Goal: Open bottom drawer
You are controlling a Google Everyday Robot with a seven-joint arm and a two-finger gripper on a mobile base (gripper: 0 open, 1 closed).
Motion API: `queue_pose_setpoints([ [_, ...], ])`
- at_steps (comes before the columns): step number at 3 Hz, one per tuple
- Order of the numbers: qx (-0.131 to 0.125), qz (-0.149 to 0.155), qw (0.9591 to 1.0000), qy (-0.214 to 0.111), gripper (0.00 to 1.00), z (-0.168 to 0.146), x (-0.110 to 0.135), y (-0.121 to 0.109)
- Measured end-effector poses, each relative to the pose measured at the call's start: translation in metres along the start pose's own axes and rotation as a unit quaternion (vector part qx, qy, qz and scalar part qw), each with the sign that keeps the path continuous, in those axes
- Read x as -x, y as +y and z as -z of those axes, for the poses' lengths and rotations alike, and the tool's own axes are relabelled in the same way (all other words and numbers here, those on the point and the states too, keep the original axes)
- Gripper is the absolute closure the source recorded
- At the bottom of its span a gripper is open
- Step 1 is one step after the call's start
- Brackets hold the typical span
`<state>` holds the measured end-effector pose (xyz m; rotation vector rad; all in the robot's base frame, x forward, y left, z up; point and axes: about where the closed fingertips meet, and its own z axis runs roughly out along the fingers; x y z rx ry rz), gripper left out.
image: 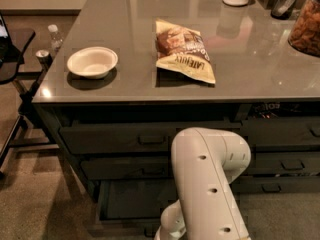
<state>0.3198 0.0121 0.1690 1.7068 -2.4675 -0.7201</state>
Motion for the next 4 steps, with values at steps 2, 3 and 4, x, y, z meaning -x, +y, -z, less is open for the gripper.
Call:
queue_pose_setpoints([
  [2, -0.030, -0.051, 0.9980, -0.020, 0.00, 0.032, 0.020, 0.001],
  [3, -0.051, -0.065, 0.9958, -0.040, 0.00, 0.054, 0.023, 0.007],
  [4, -0.040, -0.067, 0.9959, -0.046, 0.00, 0.049, 0.025, 0.001],
])
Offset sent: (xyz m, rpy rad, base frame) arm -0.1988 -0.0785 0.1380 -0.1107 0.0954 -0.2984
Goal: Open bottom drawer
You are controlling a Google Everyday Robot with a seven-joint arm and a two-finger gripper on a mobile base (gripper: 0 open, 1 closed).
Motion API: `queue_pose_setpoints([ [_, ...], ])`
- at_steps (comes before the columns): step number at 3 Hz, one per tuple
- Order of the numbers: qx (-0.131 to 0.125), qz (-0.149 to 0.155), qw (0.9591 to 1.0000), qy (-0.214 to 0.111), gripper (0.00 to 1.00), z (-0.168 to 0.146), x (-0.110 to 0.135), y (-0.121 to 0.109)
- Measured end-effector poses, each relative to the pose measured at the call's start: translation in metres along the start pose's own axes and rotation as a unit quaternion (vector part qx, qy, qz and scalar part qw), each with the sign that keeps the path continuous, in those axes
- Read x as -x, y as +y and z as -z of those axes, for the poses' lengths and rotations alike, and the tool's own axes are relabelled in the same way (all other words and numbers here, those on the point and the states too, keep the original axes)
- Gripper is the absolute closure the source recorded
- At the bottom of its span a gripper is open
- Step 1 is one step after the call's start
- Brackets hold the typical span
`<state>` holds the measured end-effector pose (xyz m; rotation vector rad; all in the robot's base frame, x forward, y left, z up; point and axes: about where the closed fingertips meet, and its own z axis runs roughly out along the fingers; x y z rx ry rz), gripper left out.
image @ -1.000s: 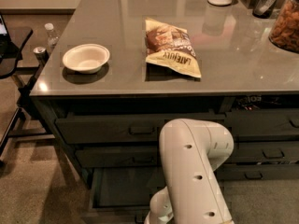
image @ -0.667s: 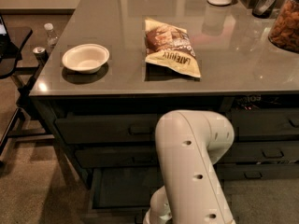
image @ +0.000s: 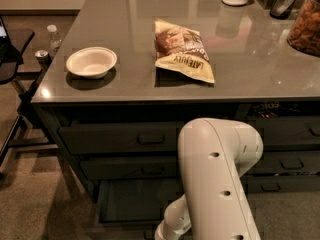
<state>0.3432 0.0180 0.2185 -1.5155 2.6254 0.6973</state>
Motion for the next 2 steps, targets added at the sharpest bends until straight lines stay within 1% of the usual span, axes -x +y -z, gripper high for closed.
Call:
queue_pose_setpoints([
  [1, -0.003, -0.012, 0.9999, -0.004, 0.00, 0.001, -0.001, -0.009],
  [2, -0.042, -0.024, 0.9989, 0.000, 0.00, 0.022, 0.007, -0.043],
])
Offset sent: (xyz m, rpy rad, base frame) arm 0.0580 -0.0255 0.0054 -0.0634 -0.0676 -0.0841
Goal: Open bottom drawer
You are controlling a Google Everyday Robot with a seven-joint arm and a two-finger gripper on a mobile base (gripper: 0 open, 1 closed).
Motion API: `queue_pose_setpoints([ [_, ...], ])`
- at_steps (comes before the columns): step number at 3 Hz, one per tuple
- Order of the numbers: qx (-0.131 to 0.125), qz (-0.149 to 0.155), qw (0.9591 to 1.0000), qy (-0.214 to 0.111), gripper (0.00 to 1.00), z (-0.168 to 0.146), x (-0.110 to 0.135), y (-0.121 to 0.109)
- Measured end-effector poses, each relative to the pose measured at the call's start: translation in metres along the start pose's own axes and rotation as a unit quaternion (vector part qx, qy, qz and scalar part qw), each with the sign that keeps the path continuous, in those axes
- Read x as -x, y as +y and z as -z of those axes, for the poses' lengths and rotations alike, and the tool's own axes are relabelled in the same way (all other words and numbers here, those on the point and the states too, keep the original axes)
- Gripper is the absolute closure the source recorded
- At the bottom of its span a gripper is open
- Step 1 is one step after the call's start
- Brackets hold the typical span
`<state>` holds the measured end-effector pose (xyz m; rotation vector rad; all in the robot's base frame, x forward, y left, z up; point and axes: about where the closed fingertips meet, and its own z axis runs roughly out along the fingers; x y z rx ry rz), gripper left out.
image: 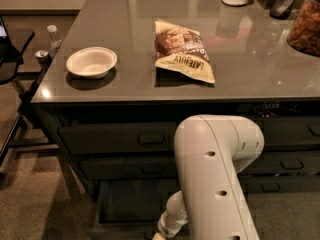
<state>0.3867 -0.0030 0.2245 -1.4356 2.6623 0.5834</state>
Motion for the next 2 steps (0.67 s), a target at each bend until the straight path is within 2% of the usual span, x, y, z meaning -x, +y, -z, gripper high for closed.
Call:
queue_pose_setpoints([
  [2, 0.005, 0.012, 0.9998, 0.012, 0.00, -0.023, 0.007, -0.016],
])
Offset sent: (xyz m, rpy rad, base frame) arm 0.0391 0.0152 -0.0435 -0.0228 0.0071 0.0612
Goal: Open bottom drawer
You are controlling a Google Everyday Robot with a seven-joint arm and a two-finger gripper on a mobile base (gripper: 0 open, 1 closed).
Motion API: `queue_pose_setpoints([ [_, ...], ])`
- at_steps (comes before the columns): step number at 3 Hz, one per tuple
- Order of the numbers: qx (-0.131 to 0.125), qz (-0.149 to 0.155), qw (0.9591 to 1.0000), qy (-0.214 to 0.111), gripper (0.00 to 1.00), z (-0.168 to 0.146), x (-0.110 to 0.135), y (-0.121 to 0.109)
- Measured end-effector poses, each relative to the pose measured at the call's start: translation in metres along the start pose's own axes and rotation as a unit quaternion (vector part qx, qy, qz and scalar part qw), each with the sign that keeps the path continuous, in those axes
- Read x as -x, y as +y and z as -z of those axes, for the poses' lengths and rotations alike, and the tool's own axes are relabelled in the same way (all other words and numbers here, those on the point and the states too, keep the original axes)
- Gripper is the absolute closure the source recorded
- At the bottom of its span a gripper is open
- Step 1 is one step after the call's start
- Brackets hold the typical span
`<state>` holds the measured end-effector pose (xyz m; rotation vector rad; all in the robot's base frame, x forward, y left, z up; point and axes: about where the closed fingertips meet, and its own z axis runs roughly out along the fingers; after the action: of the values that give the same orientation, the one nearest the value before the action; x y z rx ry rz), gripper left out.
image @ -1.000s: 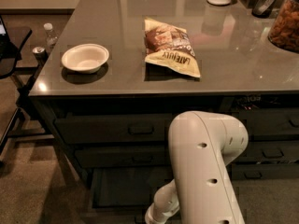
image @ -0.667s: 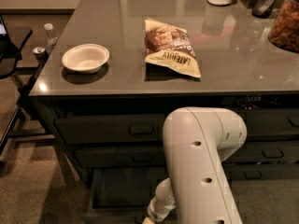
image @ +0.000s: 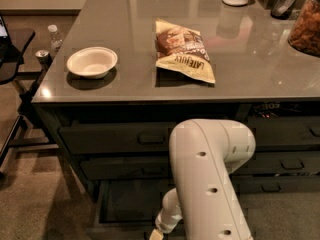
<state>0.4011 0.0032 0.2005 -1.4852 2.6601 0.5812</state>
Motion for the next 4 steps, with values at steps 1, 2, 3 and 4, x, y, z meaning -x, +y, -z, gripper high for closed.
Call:
queue_pose_setpoints([
  [1, 0.005, 0.006, 0.9998, 0.020, 0.00, -0.019, 0.002, -0.010],
  [2, 0.017, -0.001, 0.9986, 0.050, 0.00, -0.034, -0.019, -0.005],
  [3, 0.020, -0.018, 0.9981, 0.056, 0.00, -0.030, -0.031, 0.000],
  [4, 0.029, -0.039, 0.9971, 0.058, 0.00, -0.014, -0.059, 0.023],
])
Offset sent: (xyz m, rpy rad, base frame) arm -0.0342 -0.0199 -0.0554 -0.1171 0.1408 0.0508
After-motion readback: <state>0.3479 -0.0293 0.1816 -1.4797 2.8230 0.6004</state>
